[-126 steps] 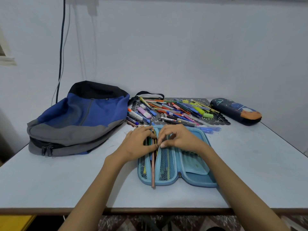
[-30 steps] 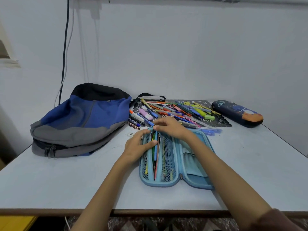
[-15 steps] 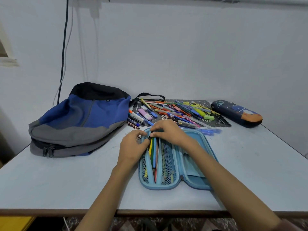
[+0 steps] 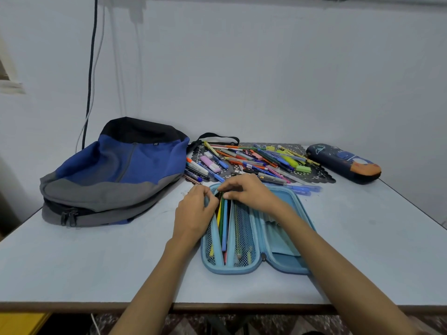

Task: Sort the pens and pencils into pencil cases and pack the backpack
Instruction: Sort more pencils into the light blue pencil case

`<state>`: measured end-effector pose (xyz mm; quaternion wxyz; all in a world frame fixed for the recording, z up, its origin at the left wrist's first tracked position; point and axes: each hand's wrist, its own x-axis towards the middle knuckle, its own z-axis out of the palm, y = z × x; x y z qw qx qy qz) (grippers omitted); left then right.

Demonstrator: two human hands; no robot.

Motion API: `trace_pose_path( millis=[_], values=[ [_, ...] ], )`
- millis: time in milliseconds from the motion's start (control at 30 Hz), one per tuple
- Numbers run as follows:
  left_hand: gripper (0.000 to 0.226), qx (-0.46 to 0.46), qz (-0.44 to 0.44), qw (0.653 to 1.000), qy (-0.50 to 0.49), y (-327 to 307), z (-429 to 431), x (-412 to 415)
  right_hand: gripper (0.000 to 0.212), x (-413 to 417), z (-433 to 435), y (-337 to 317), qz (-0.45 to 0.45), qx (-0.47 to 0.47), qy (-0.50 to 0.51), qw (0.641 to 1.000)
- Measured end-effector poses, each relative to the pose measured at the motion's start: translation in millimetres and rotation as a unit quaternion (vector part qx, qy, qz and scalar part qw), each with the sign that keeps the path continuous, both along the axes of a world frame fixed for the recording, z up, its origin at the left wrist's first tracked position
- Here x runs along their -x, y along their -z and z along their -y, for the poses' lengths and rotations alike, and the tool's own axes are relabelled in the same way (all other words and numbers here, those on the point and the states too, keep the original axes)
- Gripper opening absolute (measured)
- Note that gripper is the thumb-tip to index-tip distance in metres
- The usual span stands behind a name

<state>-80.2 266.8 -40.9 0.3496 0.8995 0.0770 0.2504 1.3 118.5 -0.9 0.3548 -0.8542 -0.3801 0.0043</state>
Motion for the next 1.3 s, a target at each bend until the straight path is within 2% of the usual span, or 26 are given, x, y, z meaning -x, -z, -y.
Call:
trace_pose_path(
  millis=[100,267,400,500,633,800,1033,1200,1300],
  values=[
    [0.013,-0.008,-0.002,1.000,-0.005,-0.8,2.5,1.3,0.021,1.9,-3.9,2.7,0.009,-0.024,0.015,1.000],
    [0.014,-0.001,-0.003,1.000,0.001,0.9,1.2,-0.8,0.029,4.0,-8.6,3.4,0.030,-0.030,0.044,0.998],
    [0.011,0.027,0.014,0.999,0.013,4.4,-6.4,-4.3,0.023,3.6,0.3,-5.4,-0.037,-0.055,0.033,0.997],
    [0.015,0.029,0.017,0.999,0.021,4.5,-9.3,-3.3,0.024,6.3,6.0,-13.2,-0.072,-0.004,-0.011,0.997],
    [0.022,0.033,0.018,0.999,0.021,4.0,-9.5,-4.5,0.032,12.5,5.2,-14.7,-0.058,0.062,-0.025,0.996],
    [0.029,0.124,0.038,0.989,0.074,3.0,-6.7,-5.7,0.029,17.1,-5.6,-8.0,-0.040,0.039,0.009,0.998],
    [0.019,0.187,0.027,0.978,0.089,0.4,-4.9,-1.1,0.026,17.1,-5.3,-8.8,-0.025,0.049,0.007,0.998],
    [0.023,0.207,0.017,0.974,0.088,1.9,-5.2,-4.2,0.044,20.4,4.0,-21.1,-0.070,0.118,-0.016,0.990],
    [0.022,0.214,0.014,0.972,0.092,3.9,-5.8,-6.2,0.050,27.3,-2.3,-19.5,-0.021,0.151,-0.005,0.988]
  ],
)
